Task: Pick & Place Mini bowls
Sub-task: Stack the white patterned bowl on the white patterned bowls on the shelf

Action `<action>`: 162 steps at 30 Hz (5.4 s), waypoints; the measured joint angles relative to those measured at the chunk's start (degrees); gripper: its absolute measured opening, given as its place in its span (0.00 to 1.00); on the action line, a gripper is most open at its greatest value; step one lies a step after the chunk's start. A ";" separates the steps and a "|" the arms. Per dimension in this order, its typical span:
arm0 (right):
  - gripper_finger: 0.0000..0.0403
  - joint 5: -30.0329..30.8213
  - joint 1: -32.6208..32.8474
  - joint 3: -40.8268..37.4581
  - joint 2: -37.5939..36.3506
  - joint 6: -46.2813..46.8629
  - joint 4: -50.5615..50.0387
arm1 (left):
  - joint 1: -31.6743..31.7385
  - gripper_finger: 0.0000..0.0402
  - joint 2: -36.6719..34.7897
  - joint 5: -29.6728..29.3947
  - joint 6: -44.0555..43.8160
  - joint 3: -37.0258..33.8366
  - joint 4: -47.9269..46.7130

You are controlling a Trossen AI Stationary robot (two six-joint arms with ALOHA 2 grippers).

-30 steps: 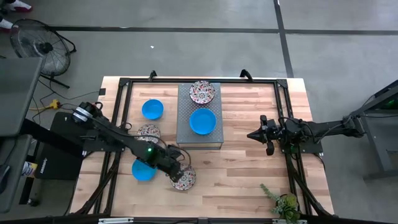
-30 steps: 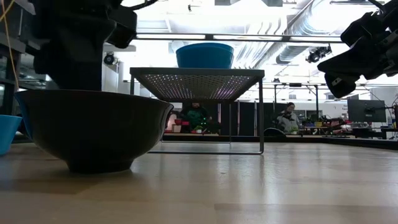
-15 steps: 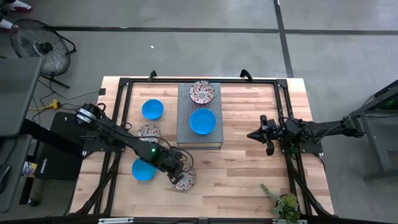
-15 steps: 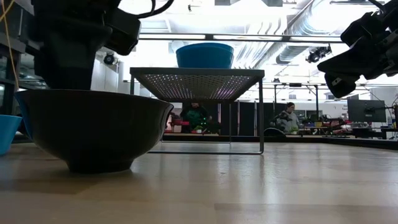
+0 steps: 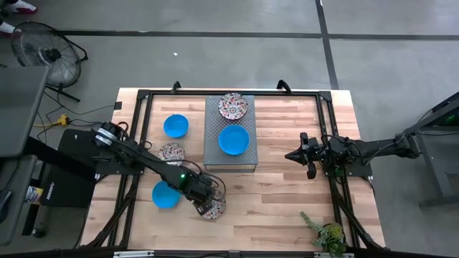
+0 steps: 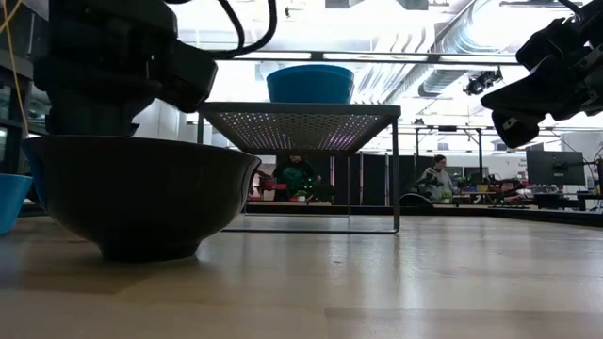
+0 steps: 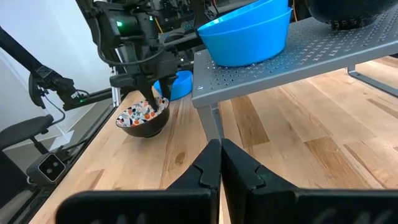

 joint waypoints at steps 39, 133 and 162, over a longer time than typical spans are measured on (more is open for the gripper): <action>0.00 -0.03 0.00 0.01 0.01 0.00 0.00 | -0.05 0.01 -8.60 -7.24 8.41 8.07 -2.75; 0.00 -0.02 0.00 -0.01 -0.01 0.00 0.00 | 57.71 0.01 -0.65 7.33 35.95 40.79 -19.41; 0.00 -0.01 0.00 -0.01 -0.01 0.00 0.00 | 59.64 0.01 2.04 14.13 30.51 40.83 -24.38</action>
